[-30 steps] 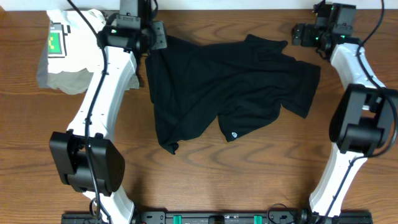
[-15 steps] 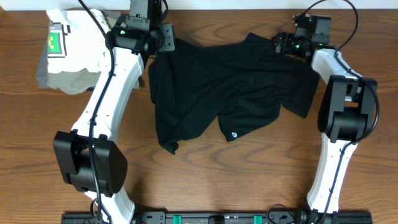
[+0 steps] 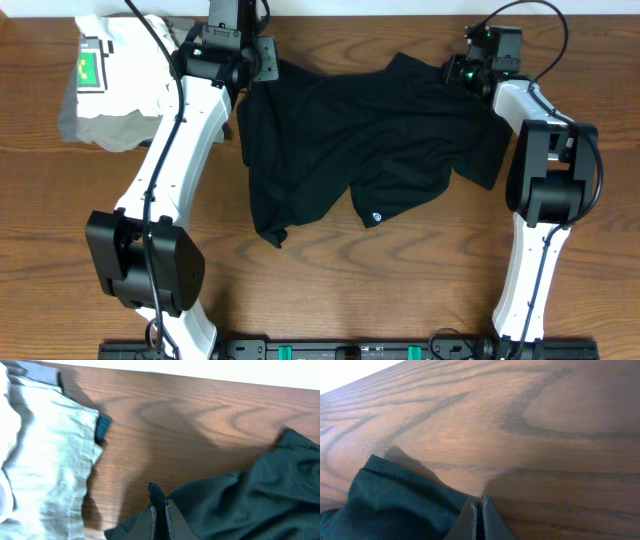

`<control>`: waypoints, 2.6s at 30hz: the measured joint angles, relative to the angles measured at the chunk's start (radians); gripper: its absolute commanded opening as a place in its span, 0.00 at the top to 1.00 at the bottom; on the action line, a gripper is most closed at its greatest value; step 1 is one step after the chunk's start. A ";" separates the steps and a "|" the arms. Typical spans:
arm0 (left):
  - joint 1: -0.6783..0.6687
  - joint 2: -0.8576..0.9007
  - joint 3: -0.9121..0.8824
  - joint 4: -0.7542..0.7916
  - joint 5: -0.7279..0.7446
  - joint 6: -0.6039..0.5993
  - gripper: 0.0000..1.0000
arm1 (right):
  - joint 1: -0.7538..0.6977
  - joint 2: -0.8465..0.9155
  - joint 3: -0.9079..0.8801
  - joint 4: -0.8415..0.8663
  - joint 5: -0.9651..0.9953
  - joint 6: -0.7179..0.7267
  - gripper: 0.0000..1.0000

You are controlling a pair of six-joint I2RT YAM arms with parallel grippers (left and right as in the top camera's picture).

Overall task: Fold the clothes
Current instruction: 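Grasp the shirt's top corners with both grippers, then lift the shirt with both grippers, shake it out and lay it flat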

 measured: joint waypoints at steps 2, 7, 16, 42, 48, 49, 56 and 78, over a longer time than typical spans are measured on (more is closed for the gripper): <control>0.003 0.000 0.000 0.011 -0.021 0.010 0.94 | -0.013 -0.016 0.000 -0.026 -0.001 0.000 0.99; 0.022 -0.002 0.000 0.014 -0.047 0.033 0.94 | -0.072 -0.161 -0.002 -0.159 0.002 -0.041 0.99; 0.043 -0.143 -0.004 -0.033 -0.088 0.078 0.94 | -0.191 -0.634 0.001 -0.393 -0.003 -0.146 0.99; 0.035 -0.955 -0.003 -0.217 -0.070 0.091 0.94 | -0.642 -1.340 0.056 -0.676 -0.229 -0.240 0.99; 0.035 -0.932 0.003 -0.253 -0.069 0.094 0.94 | -0.661 -1.302 0.059 -0.749 -0.274 -0.285 0.99; 0.035 -0.917 0.003 -0.259 -0.069 0.095 0.94 | -0.662 -1.296 0.059 -0.758 -0.276 -0.288 0.99; 0.034 -0.678 0.003 -0.280 -0.068 0.096 0.94 | -0.663 -1.195 0.060 -0.892 -0.285 -0.343 0.99; 0.024 0.079 0.002 0.138 -0.059 0.095 0.94 | -0.418 -0.432 0.059 -0.689 -0.168 -0.430 0.99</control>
